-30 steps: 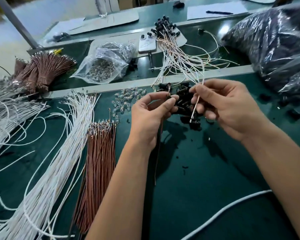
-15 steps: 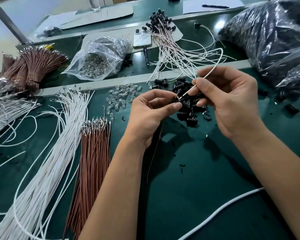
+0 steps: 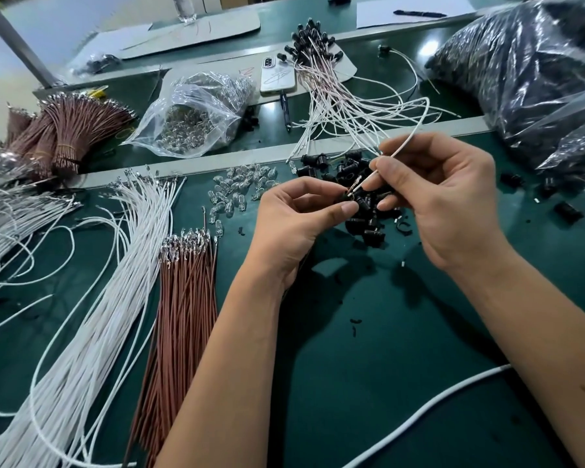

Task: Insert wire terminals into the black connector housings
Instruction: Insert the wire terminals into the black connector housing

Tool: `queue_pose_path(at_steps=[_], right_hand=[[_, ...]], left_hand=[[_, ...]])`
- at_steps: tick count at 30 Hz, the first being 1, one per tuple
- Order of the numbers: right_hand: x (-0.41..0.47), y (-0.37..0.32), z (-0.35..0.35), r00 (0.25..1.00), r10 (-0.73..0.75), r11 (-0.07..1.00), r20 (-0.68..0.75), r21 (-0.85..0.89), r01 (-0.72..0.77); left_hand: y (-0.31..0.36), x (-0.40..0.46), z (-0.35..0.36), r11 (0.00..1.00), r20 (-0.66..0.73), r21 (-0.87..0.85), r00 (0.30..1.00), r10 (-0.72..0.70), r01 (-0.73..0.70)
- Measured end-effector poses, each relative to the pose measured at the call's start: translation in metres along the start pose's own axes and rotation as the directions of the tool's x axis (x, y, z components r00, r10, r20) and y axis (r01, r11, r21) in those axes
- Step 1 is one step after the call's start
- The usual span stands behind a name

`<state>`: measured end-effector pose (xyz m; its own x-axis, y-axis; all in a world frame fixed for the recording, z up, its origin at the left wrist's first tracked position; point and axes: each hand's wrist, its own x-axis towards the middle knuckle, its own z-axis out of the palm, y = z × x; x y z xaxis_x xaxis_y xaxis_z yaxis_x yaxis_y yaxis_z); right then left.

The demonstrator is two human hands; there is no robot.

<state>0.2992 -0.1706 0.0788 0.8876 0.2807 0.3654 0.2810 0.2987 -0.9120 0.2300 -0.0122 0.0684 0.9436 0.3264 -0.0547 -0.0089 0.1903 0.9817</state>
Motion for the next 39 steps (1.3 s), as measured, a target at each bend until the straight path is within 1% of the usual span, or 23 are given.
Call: queue_pose_path(at_steps=[4,10,17,22,25,28,34,39], right_hand=[[0.0,0.002,0.0,0.999,0.047,0.999,0.0,-0.008,-0.047],[0.002,0.002,-0.005,0.989,0.134,0.991,-0.067,-0.009,-0.135],[0.005,0.004,-0.009,0.981,0.163,0.986,-0.108,-0.027,-0.167],[0.005,0.005,-0.009,0.981,0.163,0.986,-0.107,-0.028,-0.167],[0.005,0.005,-0.009,0.983,0.151,0.987,-0.105,-0.031,-0.155],[0.005,0.005,-0.009,0.985,0.137,0.989,-0.103,-0.04,-0.142],[0.005,0.003,-0.009,0.989,0.117,0.991,-0.088,-0.059,-0.122],[0.004,0.001,-0.008,0.992,0.107,0.991,-0.067,-0.07,-0.111]], left_hand=[[-0.002,0.0,0.0,1.0,0.005,-0.02,1.0,0.005,-0.005],[-0.003,0.003,-0.002,0.997,0.049,-0.07,0.999,0.022,-0.018],[0.001,0.0,-0.001,0.985,0.113,-0.159,0.992,-0.05,0.068],[0.003,-0.001,0.0,0.976,0.119,-0.172,0.986,-0.115,0.134],[0.005,-0.001,-0.001,0.955,0.166,-0.221,0.973,-0.161,0.196],[0.006,-0.002,-0.001,0.943,0.224,-0.235,0.957,-0.184,0.236],[0.008,-0.001,0.0,0.935,0.229,-0.25,0.953,-0.197,0.253],[0.006,-0.003,-0.001,0.948,0.246,-0.21,0.951,-0.186,0.24]])
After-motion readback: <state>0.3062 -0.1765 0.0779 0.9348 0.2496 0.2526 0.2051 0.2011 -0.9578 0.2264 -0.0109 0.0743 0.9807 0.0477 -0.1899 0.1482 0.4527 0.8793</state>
